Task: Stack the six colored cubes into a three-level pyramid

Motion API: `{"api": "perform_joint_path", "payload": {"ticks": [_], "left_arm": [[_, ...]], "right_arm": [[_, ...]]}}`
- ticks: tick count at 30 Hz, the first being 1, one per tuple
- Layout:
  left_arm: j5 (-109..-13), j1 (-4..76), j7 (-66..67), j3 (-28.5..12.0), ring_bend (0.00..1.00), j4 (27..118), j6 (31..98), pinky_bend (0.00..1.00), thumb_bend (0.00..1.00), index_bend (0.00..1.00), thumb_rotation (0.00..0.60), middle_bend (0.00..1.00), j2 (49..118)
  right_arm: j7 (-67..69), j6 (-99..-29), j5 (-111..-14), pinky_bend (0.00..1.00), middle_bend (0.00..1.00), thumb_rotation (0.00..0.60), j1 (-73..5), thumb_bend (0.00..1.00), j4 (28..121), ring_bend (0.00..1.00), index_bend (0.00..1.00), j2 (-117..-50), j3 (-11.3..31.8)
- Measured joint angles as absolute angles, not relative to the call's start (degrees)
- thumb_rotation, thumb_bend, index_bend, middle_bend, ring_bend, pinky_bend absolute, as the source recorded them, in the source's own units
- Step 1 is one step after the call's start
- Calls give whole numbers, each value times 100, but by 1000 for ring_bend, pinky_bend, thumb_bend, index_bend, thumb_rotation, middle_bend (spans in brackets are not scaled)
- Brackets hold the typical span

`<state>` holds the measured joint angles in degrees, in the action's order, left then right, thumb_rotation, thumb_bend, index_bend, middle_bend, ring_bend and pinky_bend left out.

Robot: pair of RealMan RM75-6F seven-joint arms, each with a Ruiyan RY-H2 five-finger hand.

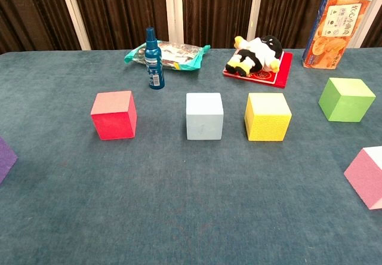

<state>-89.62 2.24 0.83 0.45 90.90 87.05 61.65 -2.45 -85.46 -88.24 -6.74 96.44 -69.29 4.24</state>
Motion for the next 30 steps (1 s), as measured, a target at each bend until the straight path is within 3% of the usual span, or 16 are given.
{"api": "perform_joint_path", "payload": {"ticks": [30], "left_arm": [[-8920, 237, 86, 61, 0, 9132, 8646, 21, 9, 0, 600, 0, 6125]], "right_arm": [[-174, -8515, -8672, 0, 0, 600, -678, 328, 9695, 0, 0, -6935, 493]]}}
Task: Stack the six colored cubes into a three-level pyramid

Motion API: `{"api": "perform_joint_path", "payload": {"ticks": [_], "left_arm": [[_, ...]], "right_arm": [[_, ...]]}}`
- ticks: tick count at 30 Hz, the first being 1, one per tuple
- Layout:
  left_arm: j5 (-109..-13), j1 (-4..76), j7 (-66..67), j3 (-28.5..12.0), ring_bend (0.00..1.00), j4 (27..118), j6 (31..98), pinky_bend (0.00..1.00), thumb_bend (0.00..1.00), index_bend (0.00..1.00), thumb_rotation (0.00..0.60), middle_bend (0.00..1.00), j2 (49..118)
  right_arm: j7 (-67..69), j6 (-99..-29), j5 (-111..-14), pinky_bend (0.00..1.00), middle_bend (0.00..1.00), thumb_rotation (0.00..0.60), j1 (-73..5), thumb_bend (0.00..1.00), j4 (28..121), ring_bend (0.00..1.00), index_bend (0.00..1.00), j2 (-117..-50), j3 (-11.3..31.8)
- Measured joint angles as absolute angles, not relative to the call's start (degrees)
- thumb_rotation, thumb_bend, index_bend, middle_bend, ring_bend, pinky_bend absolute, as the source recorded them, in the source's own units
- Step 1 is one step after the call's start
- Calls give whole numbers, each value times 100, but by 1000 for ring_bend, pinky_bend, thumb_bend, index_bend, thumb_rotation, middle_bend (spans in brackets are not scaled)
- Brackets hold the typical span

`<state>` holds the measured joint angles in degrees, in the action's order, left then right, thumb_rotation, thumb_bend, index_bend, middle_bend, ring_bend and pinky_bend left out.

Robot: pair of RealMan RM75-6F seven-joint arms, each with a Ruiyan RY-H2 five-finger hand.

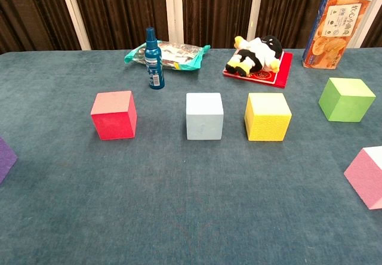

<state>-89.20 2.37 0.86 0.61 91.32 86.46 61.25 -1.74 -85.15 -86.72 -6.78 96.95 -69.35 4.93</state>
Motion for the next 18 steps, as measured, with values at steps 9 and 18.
{"api": "perform_joint_path", "payload": {"ticks": [9, 18], "left_arm": [[-8747, 355, 68, -123, 26, 9448, 8566, 114, 21, 0, 600, 29, 5956], [-8050, 1088, 531, -581, 64, 10575, 7538, 159, 37, 0, 600, 151, 5459]], "right_arm": [[-97, -8463, -8619, 0, 0, 600, -700, 329, 9710, 0, 0, -6962, 515], [-52, -8363, -8475, 0, 0, 600, -753, 328, 9743, 0, 0, -7005, 580]]}}
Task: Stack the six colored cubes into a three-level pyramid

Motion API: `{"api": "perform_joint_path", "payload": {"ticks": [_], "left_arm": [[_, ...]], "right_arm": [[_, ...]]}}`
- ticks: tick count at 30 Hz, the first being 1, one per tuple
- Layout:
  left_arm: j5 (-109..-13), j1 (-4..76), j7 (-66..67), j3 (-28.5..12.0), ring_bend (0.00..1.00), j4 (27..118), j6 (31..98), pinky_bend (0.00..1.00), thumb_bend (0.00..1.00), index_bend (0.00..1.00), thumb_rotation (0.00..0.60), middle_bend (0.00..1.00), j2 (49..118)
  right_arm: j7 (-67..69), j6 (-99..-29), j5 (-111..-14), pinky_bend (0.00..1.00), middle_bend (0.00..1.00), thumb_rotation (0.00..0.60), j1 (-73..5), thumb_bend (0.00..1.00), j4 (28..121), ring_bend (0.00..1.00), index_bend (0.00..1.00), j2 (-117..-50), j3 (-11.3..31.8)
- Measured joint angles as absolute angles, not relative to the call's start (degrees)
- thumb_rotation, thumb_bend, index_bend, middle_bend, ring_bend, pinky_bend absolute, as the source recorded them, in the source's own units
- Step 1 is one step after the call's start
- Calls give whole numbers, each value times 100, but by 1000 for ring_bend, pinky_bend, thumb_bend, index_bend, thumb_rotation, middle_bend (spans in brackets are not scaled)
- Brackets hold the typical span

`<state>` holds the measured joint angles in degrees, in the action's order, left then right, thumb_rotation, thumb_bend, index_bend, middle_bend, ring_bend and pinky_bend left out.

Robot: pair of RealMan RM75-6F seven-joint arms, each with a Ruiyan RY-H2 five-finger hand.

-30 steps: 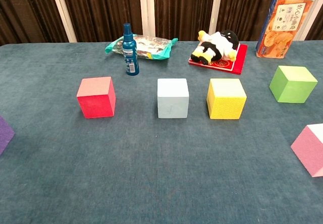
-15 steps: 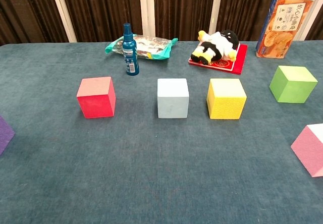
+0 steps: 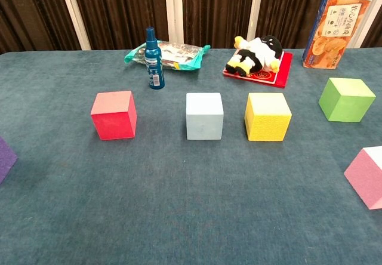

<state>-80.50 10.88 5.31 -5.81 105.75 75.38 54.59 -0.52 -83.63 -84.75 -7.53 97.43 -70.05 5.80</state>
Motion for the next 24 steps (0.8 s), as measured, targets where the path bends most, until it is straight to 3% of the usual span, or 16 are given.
{"api": "perform_joint_path", "payload": {"ticks": [10, 24], "left_arm": [[-6634, 2247, 1947, -1111, 87, 11145, 6407, 183, 117, 5, 600, 213, 5537], [-4476, 3775, 3694, -1352, 88, 10891, 5862, 184, 141, 9, 600, 220, 6621]], "right_arm": [[133, -8257, -8320, 0, 0, 600, -778, 328, 9762, 0, 0, -6991, 627], [328, -8124, -8172, 0, 0, 600, -794, 329, 9791, 0, 0, -6940, 645]]}}
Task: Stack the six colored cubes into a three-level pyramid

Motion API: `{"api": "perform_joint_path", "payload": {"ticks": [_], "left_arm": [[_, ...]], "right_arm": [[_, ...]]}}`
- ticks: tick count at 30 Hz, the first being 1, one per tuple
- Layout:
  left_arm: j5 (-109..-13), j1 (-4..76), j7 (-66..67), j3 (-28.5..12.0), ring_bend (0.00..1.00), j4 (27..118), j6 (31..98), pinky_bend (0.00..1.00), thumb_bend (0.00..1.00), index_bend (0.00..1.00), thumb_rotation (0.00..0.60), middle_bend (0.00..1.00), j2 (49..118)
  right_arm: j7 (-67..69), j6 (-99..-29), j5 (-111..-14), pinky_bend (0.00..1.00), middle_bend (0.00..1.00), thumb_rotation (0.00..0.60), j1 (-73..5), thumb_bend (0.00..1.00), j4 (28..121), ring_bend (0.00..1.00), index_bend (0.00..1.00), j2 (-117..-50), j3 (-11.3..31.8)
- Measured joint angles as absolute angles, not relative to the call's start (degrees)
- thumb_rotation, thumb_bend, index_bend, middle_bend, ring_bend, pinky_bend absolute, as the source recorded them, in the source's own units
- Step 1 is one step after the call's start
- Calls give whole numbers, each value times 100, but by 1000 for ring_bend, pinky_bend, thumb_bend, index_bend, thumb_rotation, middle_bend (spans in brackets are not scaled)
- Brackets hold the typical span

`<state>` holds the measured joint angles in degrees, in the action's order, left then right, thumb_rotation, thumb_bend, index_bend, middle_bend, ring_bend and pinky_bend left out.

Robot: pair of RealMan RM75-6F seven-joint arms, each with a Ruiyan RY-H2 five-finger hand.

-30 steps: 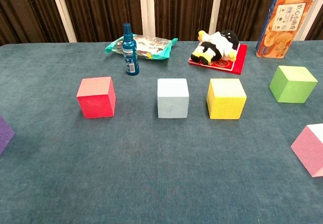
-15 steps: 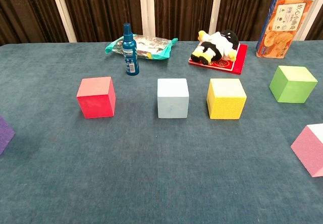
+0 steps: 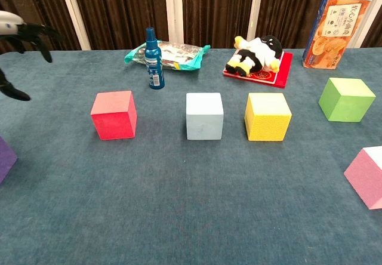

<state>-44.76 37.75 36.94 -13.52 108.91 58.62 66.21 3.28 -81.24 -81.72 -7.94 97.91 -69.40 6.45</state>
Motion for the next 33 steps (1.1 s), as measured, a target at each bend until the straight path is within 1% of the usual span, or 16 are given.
{"api": "perform_joint_path", "payload": {"ticks": [7, 13, 28, 33], "left_arm": [[-3699, 4392, 4107, -1322, 88, 10537, 5795, 184, 173, 9, 600, 220, 7175], [-3284, 4781, 4292, -1301, 88, 10209, 5779, 184, 207, 10, 600, 220, 7528], [-2715, 5378, 4473, -1151, 88, 9602, 5683, 184, 227, 26, 600, 240, 8156], [-2594, 5501, 4481, -1096, 88, 9413, 5649, 184, 261, 33, 600, 253, 8306]], "right_arm": [[402, -8044, -8082, 0, 0, 600, -807, 328, 9828, 0, 0, -6912, 657], [466, -7990, -8027, 0, 0, 600, -814, 328, 9860, 0, 0, -6887, 664], [571, -7921, -7991, 0, 0, 600, -829, 329, 9894, 0, 0, -6863, 661], [578, -7903, -7981, 0, 0, 600, -833, 328, 9897, 0, 0, -6859, 657]]}}
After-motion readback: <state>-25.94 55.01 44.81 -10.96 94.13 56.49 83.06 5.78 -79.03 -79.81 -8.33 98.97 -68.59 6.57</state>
